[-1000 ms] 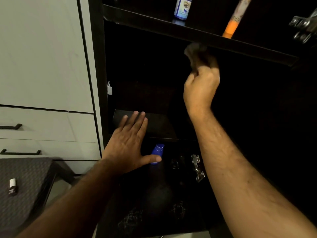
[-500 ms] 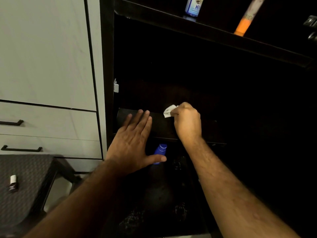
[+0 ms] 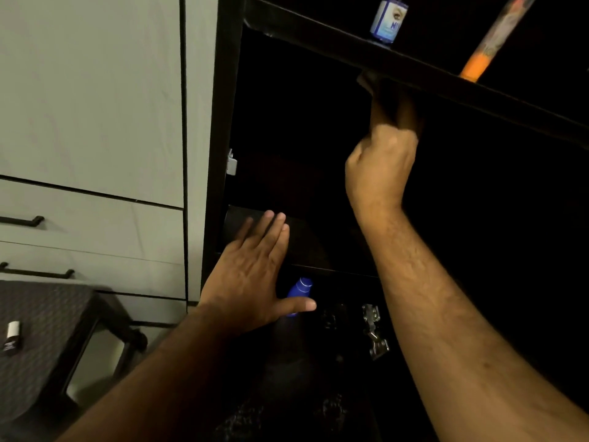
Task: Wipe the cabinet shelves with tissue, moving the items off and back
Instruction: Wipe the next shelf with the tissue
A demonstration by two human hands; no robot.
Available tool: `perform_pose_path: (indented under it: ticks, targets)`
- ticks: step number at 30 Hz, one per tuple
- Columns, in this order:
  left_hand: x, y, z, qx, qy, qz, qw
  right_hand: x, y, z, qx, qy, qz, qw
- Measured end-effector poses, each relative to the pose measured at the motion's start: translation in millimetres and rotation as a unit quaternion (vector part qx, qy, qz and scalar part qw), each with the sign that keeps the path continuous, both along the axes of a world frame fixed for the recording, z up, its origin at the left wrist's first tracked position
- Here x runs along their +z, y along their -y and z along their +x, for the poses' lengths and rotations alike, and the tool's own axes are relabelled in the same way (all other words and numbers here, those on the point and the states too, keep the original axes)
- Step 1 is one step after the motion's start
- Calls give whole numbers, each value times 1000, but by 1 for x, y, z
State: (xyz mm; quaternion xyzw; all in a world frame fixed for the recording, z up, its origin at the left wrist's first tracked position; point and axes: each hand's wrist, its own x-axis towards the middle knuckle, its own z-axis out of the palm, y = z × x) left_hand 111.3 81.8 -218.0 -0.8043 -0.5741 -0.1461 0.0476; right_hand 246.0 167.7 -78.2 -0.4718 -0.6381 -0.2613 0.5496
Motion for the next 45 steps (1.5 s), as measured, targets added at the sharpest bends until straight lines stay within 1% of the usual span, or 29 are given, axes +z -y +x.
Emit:
perform_pose_path:
  ticks: [1, 4, 7, 9, 11, 13, 15, 16, 18, 20, 23, 26, 29, 32, 35, 37, 39, 40, 42, 45]
  targets:
    - [0, 0, 0, 0, 0, 1, 1000, -6, 0, 1, -7, 24, -7, 1000]
    - [-2, 0, 0, 0, -2, 9, 1000, -27, -1, 4, -14, 47, -48, 998]
    - [-2, 0, 2, 9, -5, 10, 1000, -63, -6, 18, 40, 114, -97, 988]
    - [-2, 1, 2, 9, -2, 12, 1000, -88, -6, 26, 61, 159, -179, 969]
    - [-2, 1, 2, 11, 1, 10, 1000, -105, -4, 28, 43, 195, -278, 940]
    - [-1, 0, 2, 17, -7, 4, 1000, -109, -6, 26, 28, 182, -318, 930]
    - [1, 0, 2, 13, -9, -1, 1000, -101, -5, 22, 33, 137, -317, 938]
    - [2, 1, -1, 5, -7, -7, 1000, -95, -2, 18, 47, 108, -296, 948]
    - [1, 5, -7, -13, -7, -6, 1000, -76, 5, 10, 77, 53, -222, 971]
    - [-4, 12, -13, -17, 3, 25, 1000, -48, 10, 1, 70, 14, -149, 986]
    - [-13, 28, -18, 2, 21, 74, 997, -4, 8, -13, 49, -48, -96, 993]
    - [-14, 39, -20, 15, 14, 99, 995, 14, 9, -21, 37, -60, -90, 993]
    - [-9, 47, -20, 24, 17, 112, 993, 3, 6, -21, 44, -5, -57, 997]
    - [-10, 55, -20, 32, 20, 132, 991, -18, -4, -14, 53, 33, -79, 995]
    - [-11, 62, -23, 47, 46, 177, 982, -53, -7, -9, 97, 82, -129, 983]
    - [-8, 63, -30, 65, 55, 202, 976, -79, -5, -8, 104, 129, -200, 966]
    - [-2, 59, -39, 84, 52, 210, 973, -97, -1, -8, 58, 178, -294, 937]
    - [2, 56, -44, 92, 49, 208, 972, -103, 2, -8, 42, 182, -320, 929]
    - [9, 51, -51, 105, 46, 206, 972, -99, 5, -9, 45, 157, -335, 928]
    - [21, 50, -55, 112, 40, 211, 970, -68, 10, -14, 59, 113, -294, 947]
